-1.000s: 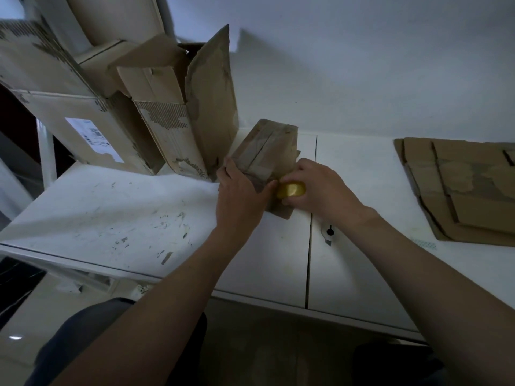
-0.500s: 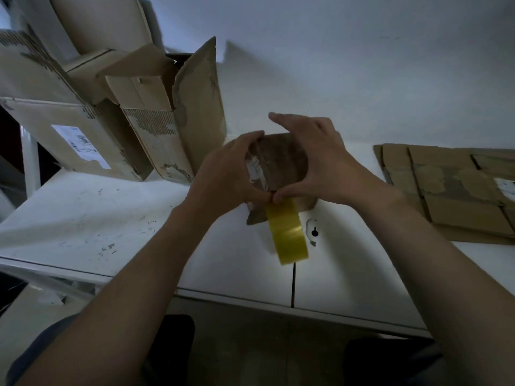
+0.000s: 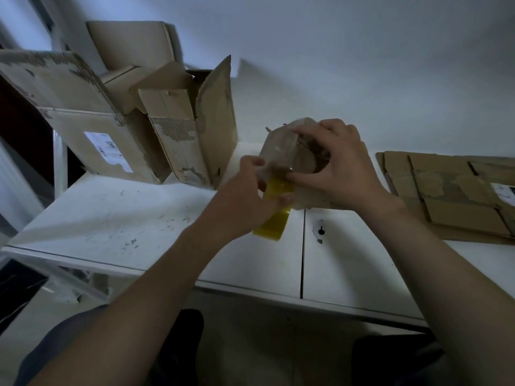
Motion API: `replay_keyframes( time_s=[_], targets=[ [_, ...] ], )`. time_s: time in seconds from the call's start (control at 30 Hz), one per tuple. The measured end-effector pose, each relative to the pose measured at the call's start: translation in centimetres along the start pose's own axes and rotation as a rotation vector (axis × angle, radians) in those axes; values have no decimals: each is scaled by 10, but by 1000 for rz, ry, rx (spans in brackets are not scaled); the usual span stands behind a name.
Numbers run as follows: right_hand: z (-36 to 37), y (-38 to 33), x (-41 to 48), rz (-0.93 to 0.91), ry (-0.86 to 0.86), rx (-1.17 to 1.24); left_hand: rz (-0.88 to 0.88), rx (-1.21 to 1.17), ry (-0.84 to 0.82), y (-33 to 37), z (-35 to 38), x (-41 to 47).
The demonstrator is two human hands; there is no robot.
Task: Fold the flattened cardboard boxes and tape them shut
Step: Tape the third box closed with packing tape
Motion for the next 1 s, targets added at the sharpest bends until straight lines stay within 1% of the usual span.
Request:
replay_keyframes(
  time_s=[0.07,0.13,0.2,0.27,0.37,0.47,0.57,0.63,0.7,0.8,0.93,1.0],
  targets=[
    [3,1,-2,61,59,120,-18,4,53,0,-5,-4],
    [8,6,-2,113,98,239,12,1,158,4,-23,-7],
    [18,11,-3,153,100,351,70,82,255,8,-40,-11],
    [33,17,-6,171,72,435,109,218,285,9,-47,-14],
    [60,30,-15,159,-18,430,111,405,214,1,-34,-13],
    [72,36,-21,139,-68,421,67,457,120,-11,-16,-8],
    [79,28,-21,90,-41,338,43,436,136,-17,-12,-4],
    [90,22,-21,147,-6,338,23,418,148,-19,-12,-3],
    [99,18,-18,200,80,348,13,383,153,-20,-11,-3],
    [103,18,-11,179,166,319,-11,345,149,-21,-12,-1],
    [102,23,-5,98,127,237,-24,388,134,-25,-12,4],
    [100,23,-3,64,120,197,-78,434,113,-34,-14,10]
  ],
)
Point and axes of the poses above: each hand's wrist, its own x-axis towards the middle knuckle, its own z-axis out of the palm, y = z × x, the point moved 7 cm from there along x, towards the middle knuckle, and after that the axes turned 7 degrees about x, right-handed, at the moved point
